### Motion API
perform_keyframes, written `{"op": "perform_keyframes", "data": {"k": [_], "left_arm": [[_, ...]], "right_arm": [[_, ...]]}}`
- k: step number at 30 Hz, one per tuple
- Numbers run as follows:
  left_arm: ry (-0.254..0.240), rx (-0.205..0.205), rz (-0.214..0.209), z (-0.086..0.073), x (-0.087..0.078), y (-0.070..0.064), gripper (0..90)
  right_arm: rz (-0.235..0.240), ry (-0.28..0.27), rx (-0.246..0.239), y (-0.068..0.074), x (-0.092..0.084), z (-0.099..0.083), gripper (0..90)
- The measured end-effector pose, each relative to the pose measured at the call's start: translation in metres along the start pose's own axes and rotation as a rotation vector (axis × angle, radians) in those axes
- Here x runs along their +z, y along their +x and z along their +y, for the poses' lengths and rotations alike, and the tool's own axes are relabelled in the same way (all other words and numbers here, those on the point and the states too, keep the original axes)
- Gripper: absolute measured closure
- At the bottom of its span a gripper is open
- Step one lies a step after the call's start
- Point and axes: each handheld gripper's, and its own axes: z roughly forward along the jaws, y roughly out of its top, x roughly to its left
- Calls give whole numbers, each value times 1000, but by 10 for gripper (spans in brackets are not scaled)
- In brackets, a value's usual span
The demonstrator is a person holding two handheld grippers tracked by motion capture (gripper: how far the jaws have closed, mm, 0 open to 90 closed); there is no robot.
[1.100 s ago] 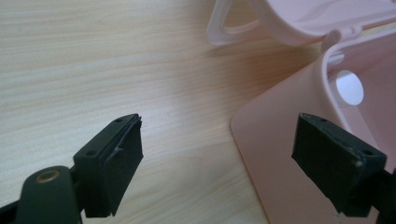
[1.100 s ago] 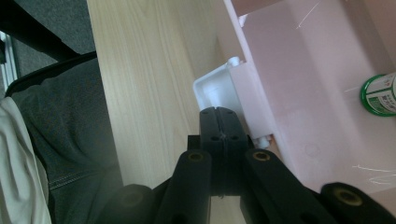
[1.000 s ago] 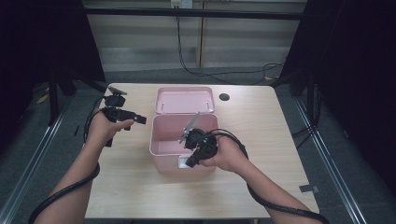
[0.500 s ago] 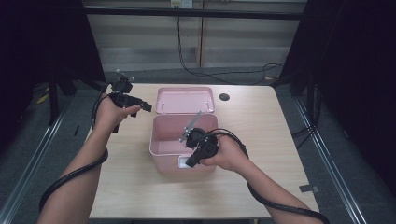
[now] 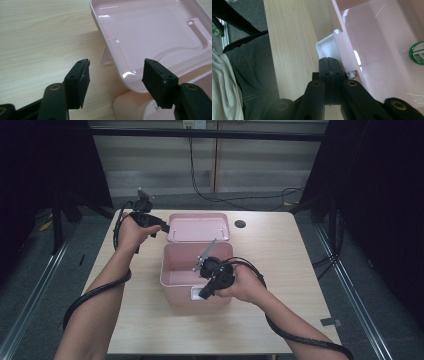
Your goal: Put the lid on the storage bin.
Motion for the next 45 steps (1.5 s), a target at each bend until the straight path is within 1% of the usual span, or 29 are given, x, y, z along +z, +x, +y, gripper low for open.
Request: {"op": "perform_keyframes", "data": {"k": [2,5,7,8,11,13,16,17,18,22,25,26,27,29,30,33,34,36,37,39,42,45], "left_arm": [[11,-5,7,2,5,-1,395],[26,-15,17,5,13,-3,436],[29,-16,25,7,18,-4,441],[39,-15,27,8,20,-5,442],[44,-20,25,11,25,-5,449],[46,-16,30,12,27,-4,454],[49,-25,34,15,29,-3,463],[47,-29,29,16,30,-3,463],[48,-23,37,17,30,-3,469],[52,-39,42,20,34,-1,484],[54,-38,46,23,36,1,493],[50,-39,42,24,38,2,495],[54,-41,45,25,39,2,502],[55,-38,43,27,41,3,502],[56,-46,45,28,42,3,502],[59,-47,46,31,46,4,510],[60,-51,42,32,47,5,515],[69,-60,52,34,50,7,525],[74,-63,48,35,51,8,530],[72,-71,51,38,53,8,533],[79,-69,54,42,57,7,548],[88,-76,57,45,63,6,576]], "right_arm": [[0,0,-1,0,0,0,900],[4,0,-4,-1,0,0,900],[7,-3,-7,-1,0,0,900],[8,-6,-6,-1,0,0,900],[11,-14,1,-2,0,-1,900],[12,-16,3,-2,0,-1,900],[14,-16,4,-2,0,-2,900],[14,-15,1,-2,0,-2,900],[14,-14,1,-2,0,-1,900],[17,-5,-1,-3,0,0,900],[16,-1,-1,-3,0,0,900],[17,-2,-10,-3,0,0,900],[19,-2,-1,-3,0,1,900],[20,-2,0,-4,0,1,900],[22,-1,4,-3,0,1,900],[21,0,-6,-4,0,1,900],[24,1,-5,-4,0,1,900],[33,-4,-5,-5,1,1,900],[35,-5,-7,-6,1,1,900],[38,-1,-6,-6,1,1,900],[46,-7,-12,-7,1,1,900],[53,-7,-4,-8,1,1,900]]}}
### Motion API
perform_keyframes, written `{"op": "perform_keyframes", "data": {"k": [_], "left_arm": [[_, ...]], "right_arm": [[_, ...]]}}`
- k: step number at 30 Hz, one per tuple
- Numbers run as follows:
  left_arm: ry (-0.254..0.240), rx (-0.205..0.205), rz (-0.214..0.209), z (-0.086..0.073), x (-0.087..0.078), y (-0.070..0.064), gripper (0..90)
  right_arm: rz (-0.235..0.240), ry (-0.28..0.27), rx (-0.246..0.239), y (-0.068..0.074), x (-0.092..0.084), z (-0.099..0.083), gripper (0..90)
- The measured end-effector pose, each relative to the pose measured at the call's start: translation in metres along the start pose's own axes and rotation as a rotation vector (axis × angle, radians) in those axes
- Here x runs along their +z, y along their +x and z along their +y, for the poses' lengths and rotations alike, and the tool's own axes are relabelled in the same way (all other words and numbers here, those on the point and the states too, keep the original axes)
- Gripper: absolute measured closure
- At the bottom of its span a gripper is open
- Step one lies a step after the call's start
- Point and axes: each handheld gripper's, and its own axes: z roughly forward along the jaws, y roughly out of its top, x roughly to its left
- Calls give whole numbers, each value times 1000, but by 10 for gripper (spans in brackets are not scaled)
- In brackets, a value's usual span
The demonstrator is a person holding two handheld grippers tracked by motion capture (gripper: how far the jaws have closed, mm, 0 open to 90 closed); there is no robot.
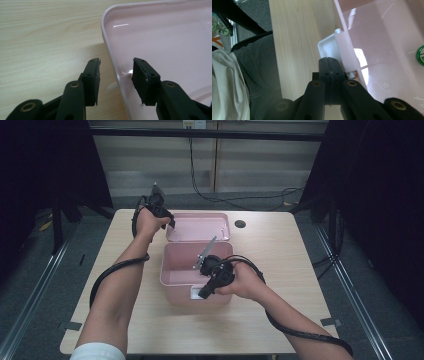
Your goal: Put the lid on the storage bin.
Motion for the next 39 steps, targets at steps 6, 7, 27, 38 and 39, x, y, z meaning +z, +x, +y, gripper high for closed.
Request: {"op": "perform_keyframes", "data": {"k": [6,7,27,38,39], "left_arm": [[12,-11,2,5,8,-5,641],[9,-8,7,5,9,-5,650],[18,-33,34,9,0,-2,832],[4,-22,49,10,-18,-4,834],[-3,-16,49,10,-20,-4,835]], "right_arm": [[7,-2,-9,-2,0,0,900],[6,-3,-12,-2,0,0,900],[13,-10,-9,-5,1,0,900],[4,3,19,-3,2,1,900],[4,6,16,-2,2,1,900]]}}
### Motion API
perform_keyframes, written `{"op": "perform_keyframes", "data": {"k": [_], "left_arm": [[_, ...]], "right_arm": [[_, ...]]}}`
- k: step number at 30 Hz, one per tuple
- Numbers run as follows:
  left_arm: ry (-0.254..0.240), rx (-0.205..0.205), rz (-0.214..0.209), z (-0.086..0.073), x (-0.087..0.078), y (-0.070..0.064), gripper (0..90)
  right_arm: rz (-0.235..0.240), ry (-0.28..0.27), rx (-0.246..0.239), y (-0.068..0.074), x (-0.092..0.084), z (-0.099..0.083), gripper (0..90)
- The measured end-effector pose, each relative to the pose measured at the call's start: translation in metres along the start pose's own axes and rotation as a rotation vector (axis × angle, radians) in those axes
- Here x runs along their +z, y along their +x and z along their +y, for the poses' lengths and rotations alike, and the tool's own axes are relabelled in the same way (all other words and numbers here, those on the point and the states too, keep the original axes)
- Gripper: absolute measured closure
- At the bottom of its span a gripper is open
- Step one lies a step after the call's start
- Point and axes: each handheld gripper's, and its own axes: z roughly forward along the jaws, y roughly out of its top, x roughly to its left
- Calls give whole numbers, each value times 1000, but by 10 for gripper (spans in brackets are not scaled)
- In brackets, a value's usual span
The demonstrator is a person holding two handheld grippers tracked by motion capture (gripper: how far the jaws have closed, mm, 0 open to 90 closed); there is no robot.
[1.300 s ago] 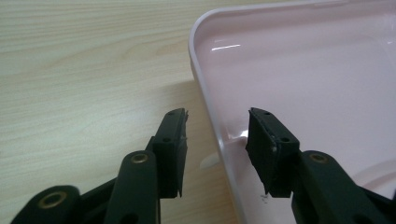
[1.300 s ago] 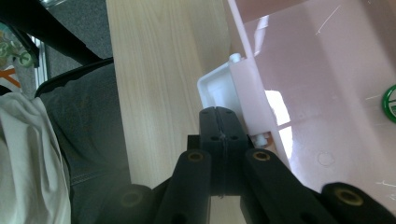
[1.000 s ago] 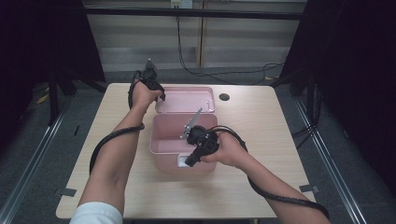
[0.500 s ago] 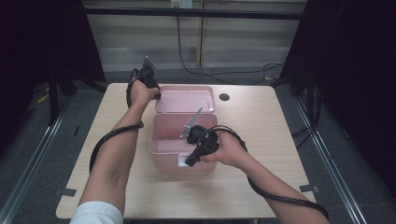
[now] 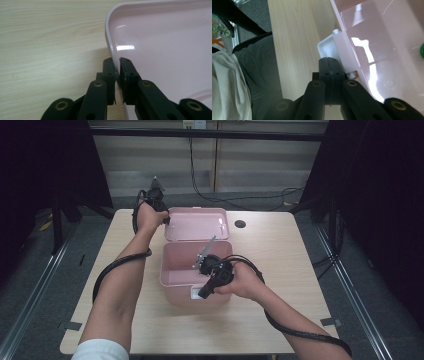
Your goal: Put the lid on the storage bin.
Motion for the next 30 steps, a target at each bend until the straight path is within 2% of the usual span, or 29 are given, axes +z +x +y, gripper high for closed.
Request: {"op": "perform_keyframes", "data": {"k": [11,15,30], "left_arm": [[-36,19,-15,0,-26,-7,844],[-45,31,-11,0,-35,-6,847],[-78,41,-26,-4,-51,-6,857]], "right_arm": [[0,25,0,5,5,3,900],[-2,32,18,7,5,4,900],[-12,27,37,4,4,7,900]]}}
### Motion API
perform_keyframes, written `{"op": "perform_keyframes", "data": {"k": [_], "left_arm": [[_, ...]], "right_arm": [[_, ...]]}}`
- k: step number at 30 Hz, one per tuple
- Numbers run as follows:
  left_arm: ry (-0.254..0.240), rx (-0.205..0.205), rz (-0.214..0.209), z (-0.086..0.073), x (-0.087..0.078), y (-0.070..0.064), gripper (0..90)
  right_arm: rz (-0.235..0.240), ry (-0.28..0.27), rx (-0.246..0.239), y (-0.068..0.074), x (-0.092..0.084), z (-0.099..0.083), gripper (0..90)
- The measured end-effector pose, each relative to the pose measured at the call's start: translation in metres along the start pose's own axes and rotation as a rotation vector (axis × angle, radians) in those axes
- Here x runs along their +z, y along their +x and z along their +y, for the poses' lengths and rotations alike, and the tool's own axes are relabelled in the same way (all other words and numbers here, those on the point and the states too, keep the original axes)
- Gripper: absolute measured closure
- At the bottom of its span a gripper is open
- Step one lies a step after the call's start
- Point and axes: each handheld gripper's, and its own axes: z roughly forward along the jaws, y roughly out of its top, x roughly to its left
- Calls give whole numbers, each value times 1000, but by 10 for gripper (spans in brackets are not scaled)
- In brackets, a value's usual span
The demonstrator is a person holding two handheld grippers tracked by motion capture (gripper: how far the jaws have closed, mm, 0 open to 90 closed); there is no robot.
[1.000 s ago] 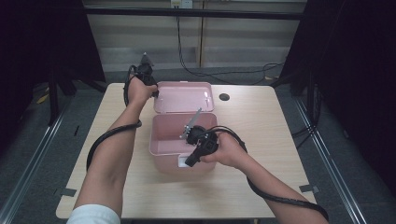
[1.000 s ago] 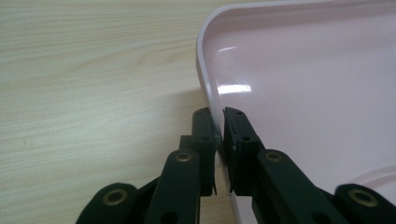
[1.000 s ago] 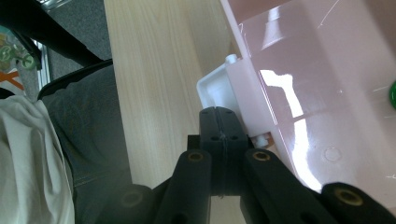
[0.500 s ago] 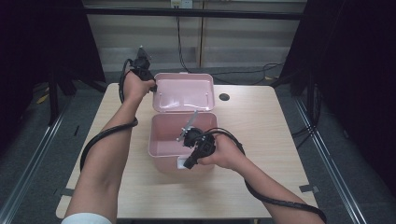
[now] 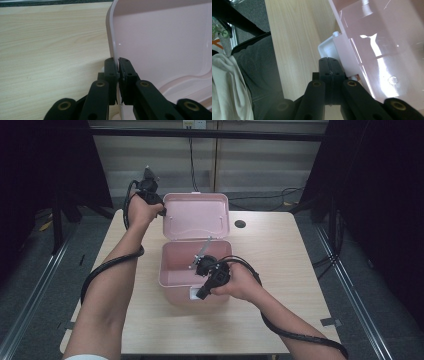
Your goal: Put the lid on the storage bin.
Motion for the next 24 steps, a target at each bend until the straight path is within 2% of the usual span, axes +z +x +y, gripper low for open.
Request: {"op": "perform_keyframes", "data": {"k": [8,24], "left_arm": [[5,-4,-1,-2,-10,2,860],[18,17,-2,-3,-24,0,867]], "right_arm": [[-5,0,20,-1,-1,1,900],[-13,-9,23,-1,0,5,900]]}}
